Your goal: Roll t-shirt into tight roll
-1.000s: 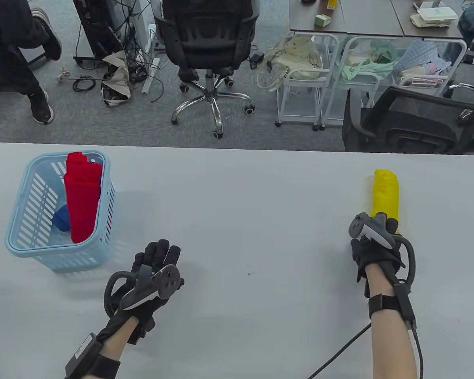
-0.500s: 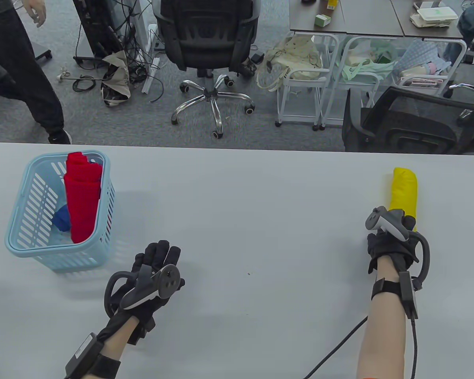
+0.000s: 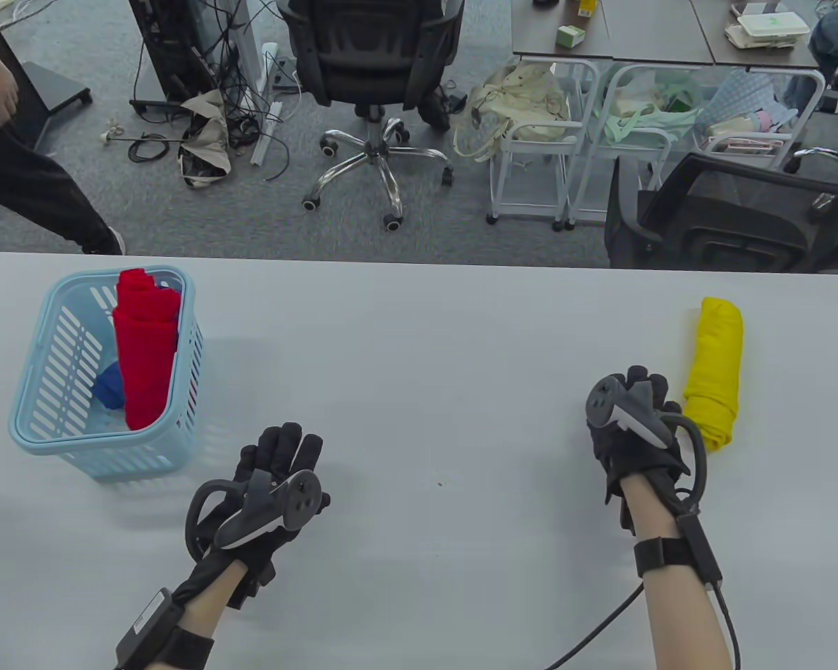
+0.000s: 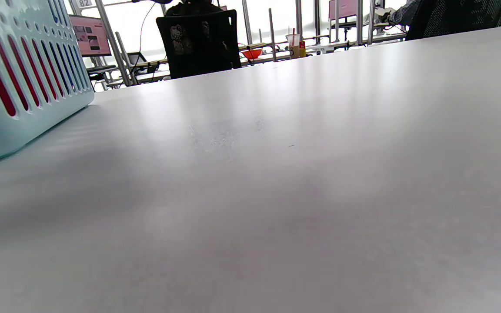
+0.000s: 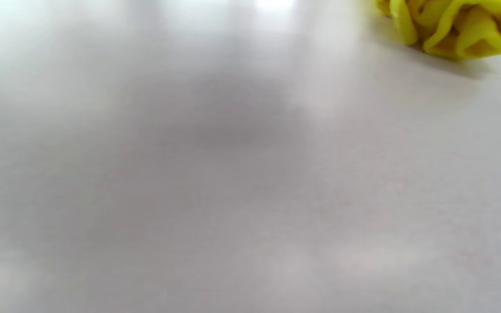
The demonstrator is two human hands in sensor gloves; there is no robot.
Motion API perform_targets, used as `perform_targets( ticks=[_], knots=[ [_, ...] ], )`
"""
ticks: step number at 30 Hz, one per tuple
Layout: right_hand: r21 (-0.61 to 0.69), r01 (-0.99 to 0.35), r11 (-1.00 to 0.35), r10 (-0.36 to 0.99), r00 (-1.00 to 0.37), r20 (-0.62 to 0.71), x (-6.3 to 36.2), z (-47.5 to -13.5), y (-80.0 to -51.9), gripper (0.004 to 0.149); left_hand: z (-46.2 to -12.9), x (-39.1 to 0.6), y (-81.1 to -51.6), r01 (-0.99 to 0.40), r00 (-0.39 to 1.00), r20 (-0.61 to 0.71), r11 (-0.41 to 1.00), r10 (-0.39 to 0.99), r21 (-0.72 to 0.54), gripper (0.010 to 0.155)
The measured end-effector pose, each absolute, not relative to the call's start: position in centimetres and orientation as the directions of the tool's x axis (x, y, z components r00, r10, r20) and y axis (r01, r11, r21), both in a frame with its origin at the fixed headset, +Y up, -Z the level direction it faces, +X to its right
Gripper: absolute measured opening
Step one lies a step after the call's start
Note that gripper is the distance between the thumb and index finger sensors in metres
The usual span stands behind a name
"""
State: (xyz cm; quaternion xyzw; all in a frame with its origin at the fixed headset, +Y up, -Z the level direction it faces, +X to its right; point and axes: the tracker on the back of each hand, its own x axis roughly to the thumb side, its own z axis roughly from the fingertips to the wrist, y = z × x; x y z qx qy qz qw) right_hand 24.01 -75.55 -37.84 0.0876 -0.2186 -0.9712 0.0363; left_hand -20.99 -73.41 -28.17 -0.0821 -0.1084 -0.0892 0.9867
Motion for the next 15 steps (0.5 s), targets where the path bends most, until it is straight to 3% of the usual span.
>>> perform_targets(
  ticks=[8,15],
  knots=[
    [0.309,0.023,-0.951,-0.01,-0.999,0.043,16.4,-32.0,-72.4,0.074,-27.7,-20.6,-73.0,0.208,0.954,0.243,0.972,-0.176,-0.113,0.08],
    [0.258,-0.002,-0.966,0.043,-0.987,0.153,13.8,-27.2,-71.6,0.076,-27.4,-20.2,-72.9,0.223,0.947,0.256,0.971,-0.194,-0.091,0.079]
  ],
)
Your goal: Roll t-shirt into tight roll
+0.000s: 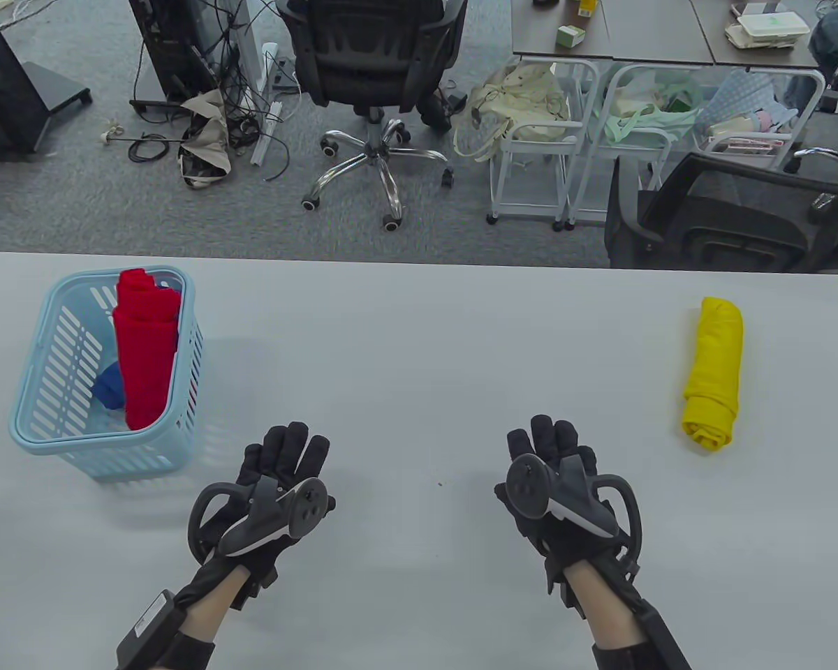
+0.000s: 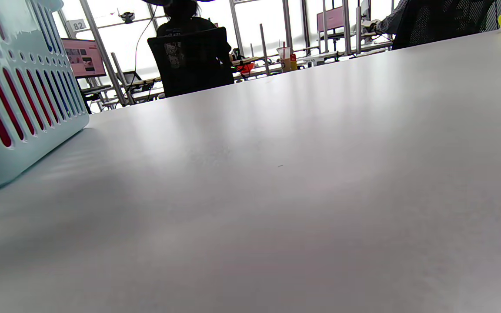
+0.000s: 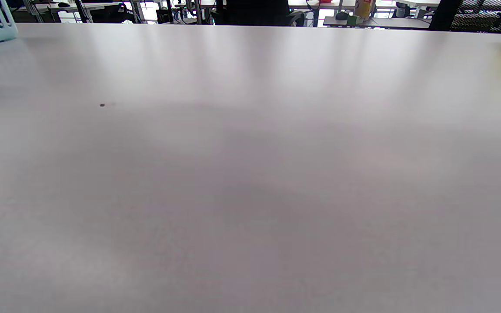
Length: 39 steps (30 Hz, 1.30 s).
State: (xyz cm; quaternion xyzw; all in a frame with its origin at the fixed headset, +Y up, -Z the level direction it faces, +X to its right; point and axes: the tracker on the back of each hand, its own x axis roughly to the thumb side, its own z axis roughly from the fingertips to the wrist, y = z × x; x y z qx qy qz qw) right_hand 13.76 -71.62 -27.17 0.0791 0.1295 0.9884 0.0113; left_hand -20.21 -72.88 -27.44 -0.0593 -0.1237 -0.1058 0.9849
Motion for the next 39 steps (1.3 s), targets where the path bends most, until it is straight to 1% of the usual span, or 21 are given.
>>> perform_targets(
  ticks=[1,3,5,7,12,14,18,20,22,26,28,31,33,36,39],
  knots=[
    [0.259,-0.017,-0.966,0.059,-0.986,0.155,13.7,-26.9,-71.9,0.077,-27.4,-20.1,-73.0,0.227,0.945,0.261,0.97,-0.197,-0.091,0.079],
    [0.267,0.007,-0.964,0.041,-0.984,0.172,13.7,-26.8,-72.4,0.077,-27.4,-19.9,-73.2,0.232,0.943,0.267,0.968,-0.2,-0.095,0.079],
    [0.255,0.08,-0.964,-0.039,-0.986,0.161,14.0,-26.8,-73.0,0.077,-27.4,-19.9,-73.3,0.239,0.941,0.269,0.966,-0.206,-0.096,0.079],
    [0.255,0.116,-0.96,-0.078,-0.985,0.155,14.3,-26.9,-73.4,0.078,-27.3,-19.9,-73.4,0.244,0.94,0.268,0.965,-0.211,-0.094,0.079],
    [0.264,0.089,-0.96,-0.052,-0.989,0.142,14.8,-27.2,-73.4,0.078,-27.3,-20.2,-73.0,0.243,0.939,0.269,0.966,-0.213,-0.083,0.078],
    [0.264,0.097,-0.96,-0.061,-0.988,0.139,14.9,-27.1,-73.3,0.078,-27.6,-20.7,-72.3,0.212,0.95,0.248,0.975,-0.188,-0.074,0.077],
    [0.261,0.071,-0.963,-0.036,-0.99,0.137,15.1,-27.1,-72.9,0.078,-28.9,-21.7,-69.6,0.175,0.967,0.195,0.984,-0.166,-0.026,0.077],
    [0.265,0.069,-0.962,-0.033,-0.99,0.137,15.2,-27.1,-73.0,0.078,-29.8,-22.3,-68.0,0.184,0.968,0.173,0.983,-0.18,-0.007,0.077],
    [0.283,0.063,-0.957,-0.022,-0.989,0.145,15.1,-27.1,-73.3,0.078,-31.3,-23.3,-65.7,0.218,0.967,0.136,0.976,-0.217,0.009,0.077],
    [0.318,0.058,-0.946,-0.003,-0.985,0.172,14.8,-27.1,-73.6,0.078,-34.0,-25.6,-62.4,0.249,0.967,0.065,0.969,-0.248,0.0,0.079],
    [0.32,0.052,-0.946,0.005,-0.984,0.176,14.7,-27.0,-73.7,0.078,-35.7,-27.1,-60.9,0.267,0.964,0.014,0.963,-0.267,-0.025,0.08],
    [0.318,0.049,-0.947,0.008,-0.984,0.177,14.7,-27.1,-73.7,0.078,-37.9,-29.1,-59.7,0.278,0.957,-0.063,0.958,-0.282,-0.072,0.08],
    [0.318,0.05,-0.947,0.008,-0.984,0.178,14.7,-27.1,-73.8,0.078,-39.7,-30.6,-59.1,0.32,0.934,-0.133,0.941,-0.333,-0.109,0.08],
    [0.329,0.045,-0.943,0.015,-0.984,0.179,14.8,-27.2,-74.0,0.078,-41.8,-32.1,-58.8,0.379,0.891,-0.2,0.91,-0.408,-0.169,0.079],
    [0.335,0.045,-0.941,0.016,-0.984,0.178,14.8,-27.2,-74.1,0.078,-43.6,-33.4,-58.8,0.382,0.865,-0.254,0.896,-0.432,-0.226,0.077]
  ],
)
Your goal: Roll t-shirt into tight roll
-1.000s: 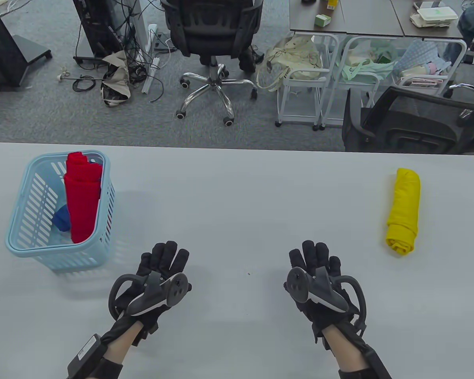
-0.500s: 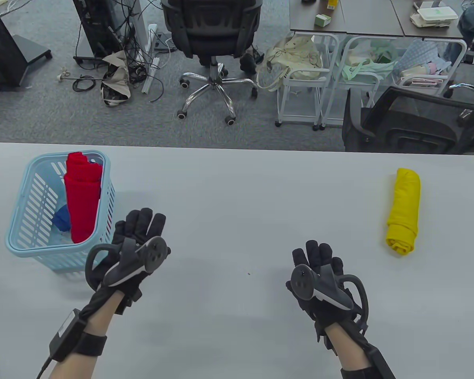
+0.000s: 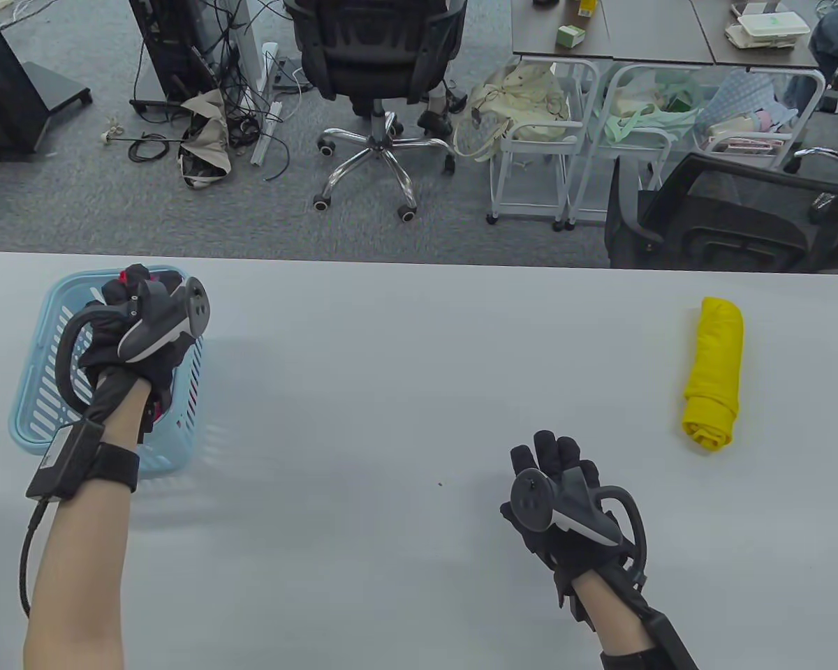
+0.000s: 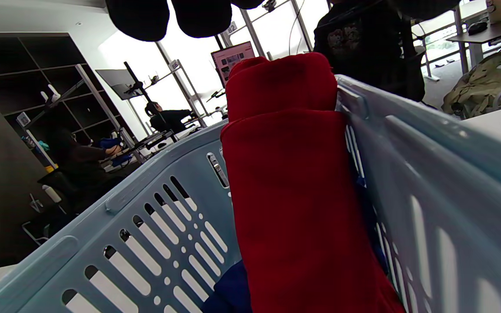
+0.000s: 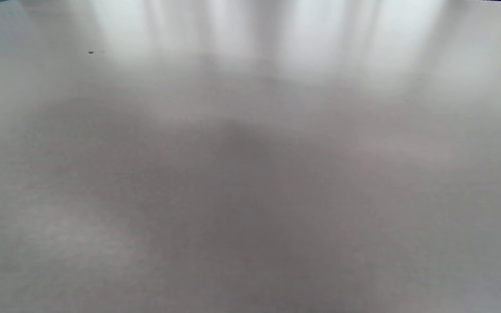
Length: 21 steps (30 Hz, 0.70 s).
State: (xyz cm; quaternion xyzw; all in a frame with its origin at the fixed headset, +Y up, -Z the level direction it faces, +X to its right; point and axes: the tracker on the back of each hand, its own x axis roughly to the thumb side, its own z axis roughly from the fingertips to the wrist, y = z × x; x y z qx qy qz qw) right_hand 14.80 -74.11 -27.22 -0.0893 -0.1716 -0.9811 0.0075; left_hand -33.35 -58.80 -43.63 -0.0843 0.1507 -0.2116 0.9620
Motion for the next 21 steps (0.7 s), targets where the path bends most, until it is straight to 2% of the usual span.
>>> perform_targets(
  ticks=[6,9,13,16,21],
  knots=[
    [0.341,0.026,-0.94,0.036,-0.984,0.174,15.0,-27.2,-74.1,0.078,-45.9,-35.1,-59.4,0.376,0.812,-0.344,0.873,-0.472,-0.309,0.079],
    [0.347,-0.004,-0.938,0.066,-0.984,0.167,15.2,-27.2,-73.9,0.078,-46.5,-35.7,-60.2,0.289,0.823,-0.389,0.895,-0.413,-0.339,0.08],
    [0.347,-0.002,-0.938,0.063,-0.984,0.164,15.1,-27.2,-74.0,0.078,-47.4,-36.2,-61.2,0.292,0.803,-0.392,0.869,-0.449,-0.398,0.079],
    [0.341,0.012,-0.94,0.044,-0.987,0.157,15.1,-27.2,-74.0,0.079,-48.0,-36.5,-61.2,0.322,0.794,-0.381,0.859,-0.474,-0.398,0.079],
    [0.349,0.003,-0.937,0.052,-0.988,0.148,15.2,-27.2,-74.0,0.079,-48.8,-37.0,-60.9,0.216,0.83,-0.424,0.909,-0.363,-0.356,0.083]
  ],
)
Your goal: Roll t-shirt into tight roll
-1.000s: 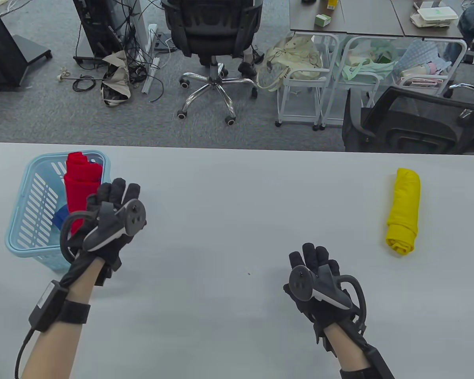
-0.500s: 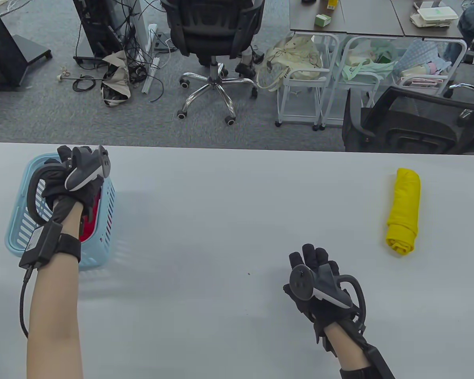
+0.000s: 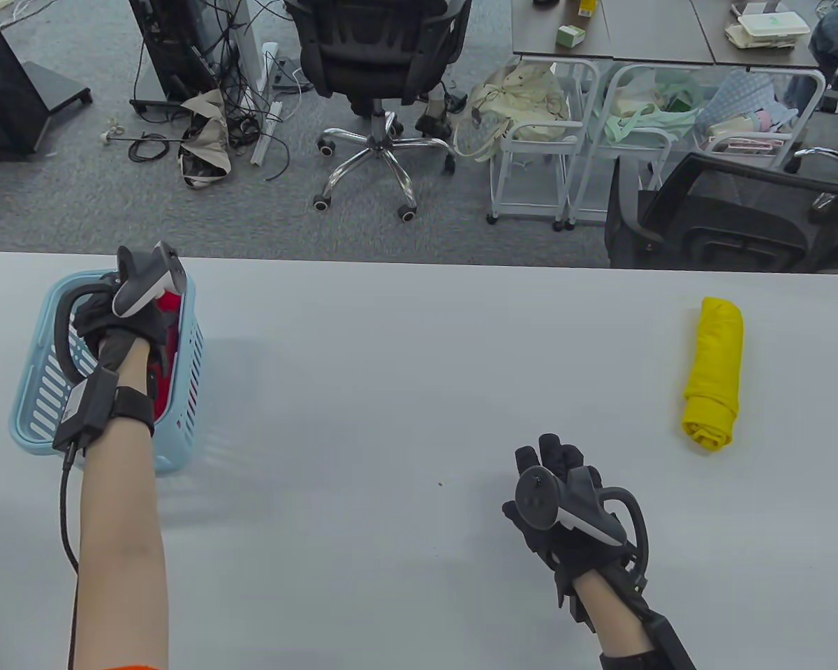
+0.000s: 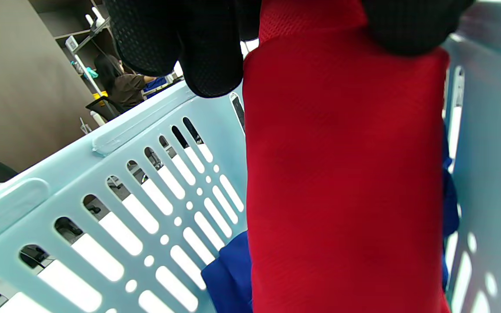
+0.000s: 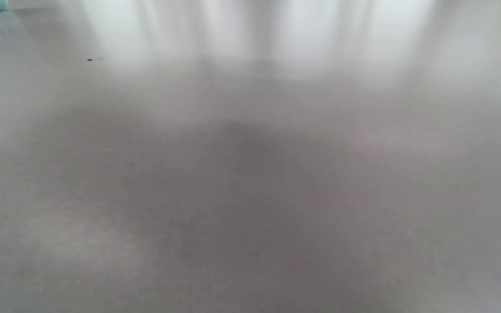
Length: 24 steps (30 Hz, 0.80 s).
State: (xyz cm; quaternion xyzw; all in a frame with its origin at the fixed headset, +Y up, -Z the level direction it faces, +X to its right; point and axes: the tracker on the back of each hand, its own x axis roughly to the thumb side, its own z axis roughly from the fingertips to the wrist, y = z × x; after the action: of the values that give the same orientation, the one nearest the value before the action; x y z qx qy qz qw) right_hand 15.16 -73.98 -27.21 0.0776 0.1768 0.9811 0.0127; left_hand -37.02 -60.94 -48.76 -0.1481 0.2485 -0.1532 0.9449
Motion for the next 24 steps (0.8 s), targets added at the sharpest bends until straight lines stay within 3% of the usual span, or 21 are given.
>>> perform_targets(
  ticks=[11,19,24],
  knots=[
    [0.352,0.002,-0.936,0.058,-0.985,0.16,14.9,-27.2,-74.1,0.079,-47.7,-36.7,-60.2,0.391,0.778,-0.423,0.885,-0.465,-0.252,0.058],
    [0.345,0.009,-0.939,0.054,-0.983,0.174,14.6,-27.1,-74.0,0.079,-44.6,-36.0,-56.0,0.46,0.738,-0.504,0.881,-0.447,-0.108,0.058],
    [0.334,0.009,-0.943,0.055,-0.981,0.184,14.4,-26.9,-73.8,0.079,-42.0,-34.1,-52.7,0.437,0.777,-0.52,0.899,-0.354,0.04,0.058]
  ],
)
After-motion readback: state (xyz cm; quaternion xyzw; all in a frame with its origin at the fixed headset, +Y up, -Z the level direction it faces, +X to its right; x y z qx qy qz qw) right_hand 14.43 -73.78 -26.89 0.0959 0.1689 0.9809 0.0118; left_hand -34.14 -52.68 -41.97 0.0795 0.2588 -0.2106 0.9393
